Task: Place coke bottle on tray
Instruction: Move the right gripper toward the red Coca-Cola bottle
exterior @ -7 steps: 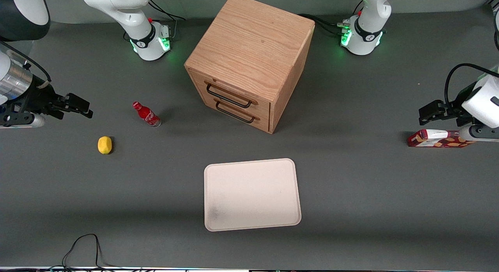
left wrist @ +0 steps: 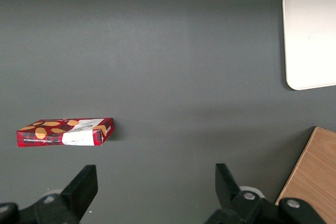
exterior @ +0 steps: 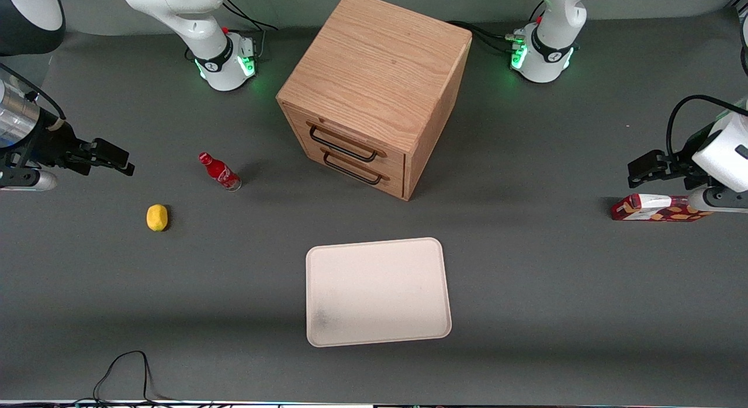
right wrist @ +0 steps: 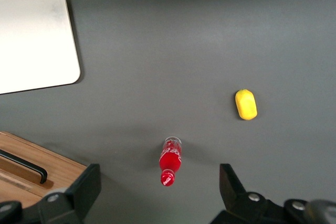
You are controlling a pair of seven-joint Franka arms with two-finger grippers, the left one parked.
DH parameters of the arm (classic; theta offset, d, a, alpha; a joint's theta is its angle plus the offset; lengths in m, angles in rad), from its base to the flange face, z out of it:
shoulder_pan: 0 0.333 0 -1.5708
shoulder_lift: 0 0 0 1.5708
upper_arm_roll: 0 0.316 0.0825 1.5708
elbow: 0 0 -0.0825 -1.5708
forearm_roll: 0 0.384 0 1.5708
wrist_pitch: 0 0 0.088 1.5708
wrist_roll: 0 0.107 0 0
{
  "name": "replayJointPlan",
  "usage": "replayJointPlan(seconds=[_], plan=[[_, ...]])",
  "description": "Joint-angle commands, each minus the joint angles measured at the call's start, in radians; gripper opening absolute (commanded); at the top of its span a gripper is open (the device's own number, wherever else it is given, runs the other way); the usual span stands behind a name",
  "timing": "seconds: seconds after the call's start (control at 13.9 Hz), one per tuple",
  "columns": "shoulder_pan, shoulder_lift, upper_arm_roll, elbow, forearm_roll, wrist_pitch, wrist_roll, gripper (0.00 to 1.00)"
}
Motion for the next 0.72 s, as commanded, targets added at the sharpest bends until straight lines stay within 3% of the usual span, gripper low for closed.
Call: replayJointPlan(seconds=[0.0,0.65], plan=[[-0.007,0.031,-0.001,0.044,-0.014,-0.049,0.025,1.0],[0.011,0.017,0.008,0.059,-0.018,-0.155,-0.002,1.0]])
